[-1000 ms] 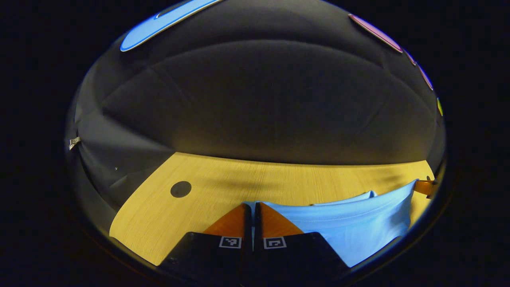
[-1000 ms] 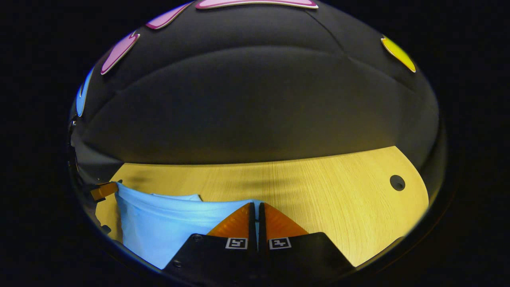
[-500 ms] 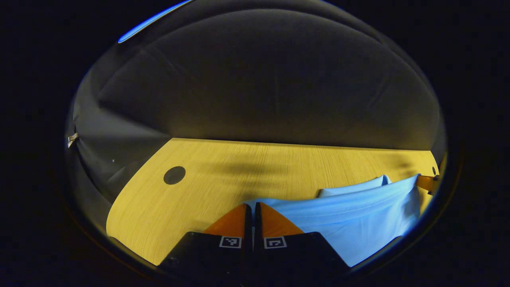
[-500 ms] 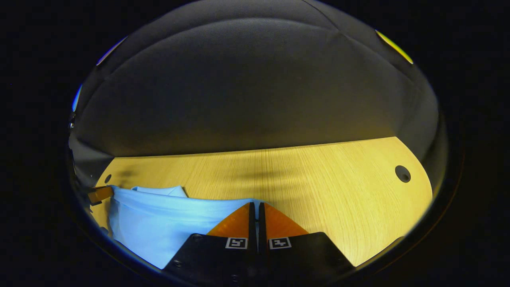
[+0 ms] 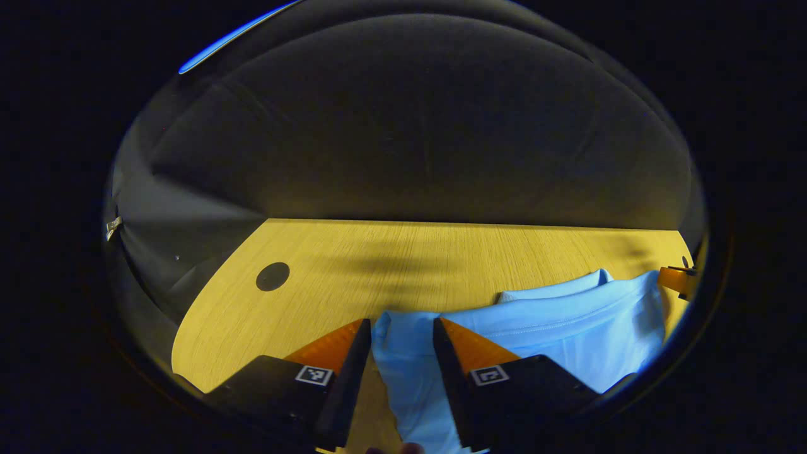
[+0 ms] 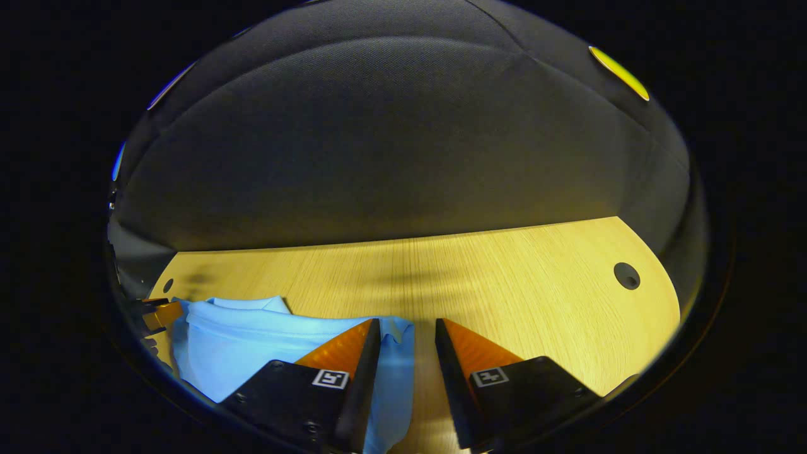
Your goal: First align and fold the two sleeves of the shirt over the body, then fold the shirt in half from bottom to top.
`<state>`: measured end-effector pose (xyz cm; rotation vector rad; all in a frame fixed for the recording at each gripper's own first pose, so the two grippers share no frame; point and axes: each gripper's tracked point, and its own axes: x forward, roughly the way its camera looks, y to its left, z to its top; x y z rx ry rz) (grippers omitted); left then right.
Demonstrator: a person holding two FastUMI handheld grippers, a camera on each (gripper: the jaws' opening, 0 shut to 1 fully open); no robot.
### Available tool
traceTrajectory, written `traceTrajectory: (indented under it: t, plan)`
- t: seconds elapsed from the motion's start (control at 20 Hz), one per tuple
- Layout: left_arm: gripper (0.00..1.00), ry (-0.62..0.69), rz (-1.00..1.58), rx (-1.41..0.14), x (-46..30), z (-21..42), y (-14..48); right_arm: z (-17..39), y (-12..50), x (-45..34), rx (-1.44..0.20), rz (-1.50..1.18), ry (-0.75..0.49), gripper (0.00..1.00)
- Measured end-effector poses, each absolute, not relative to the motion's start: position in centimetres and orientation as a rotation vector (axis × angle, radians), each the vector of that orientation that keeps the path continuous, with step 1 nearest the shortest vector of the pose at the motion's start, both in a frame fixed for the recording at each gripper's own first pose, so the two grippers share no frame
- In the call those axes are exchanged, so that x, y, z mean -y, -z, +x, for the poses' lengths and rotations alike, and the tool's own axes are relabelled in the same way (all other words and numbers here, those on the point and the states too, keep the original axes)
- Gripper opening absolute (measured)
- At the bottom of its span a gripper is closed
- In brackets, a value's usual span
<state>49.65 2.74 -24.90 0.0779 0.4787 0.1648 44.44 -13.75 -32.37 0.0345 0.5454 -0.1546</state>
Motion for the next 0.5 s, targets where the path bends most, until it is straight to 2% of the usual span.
traceTrajectory:
  t: [0.05, 0.15, 0.35, 0.4, 0.45, 0.5]
  plan:
    - [0.76, -0.166, 0.080, -0.472, -2.6, 49.4, 24.4, 44.3, 32.0, 13.6, -0.540, 0.023, 0.148, 0.65]
    - [0.81, -0.165, 0.089, -0.445, -2.4, 48.6, 23.2, 44.0, 30.7, 13.3, -0.512, 0.002, 0.135, 0.70]
    - [0.81, -0.141, 0.109, -0.380, -1.8, 44.7, 20.2, 40.5, 26.8, 11.4, -0.453, -0.026, 0.091, 0.78]
    - [0.81, -0.129, 0.120, -0.359, -1.6, 43.2, 19.2, 39.7, 26.0, 10.7, -0.437, -0.042, 0.083, 0.74]
    - [0.81, -0.124, 0.133, -0.339, -1.6, 41.7, 18.2, 38.5, 25.2, 10.0, -0.417, -0.048, 0.074, 0.80]
    - [0.81, -0.121, 0.144, -0.321, -1.5, 40.1, 17.4, 37.5, 24.5, 9.4, -0.406, -0.054, 0.067, 0.79]
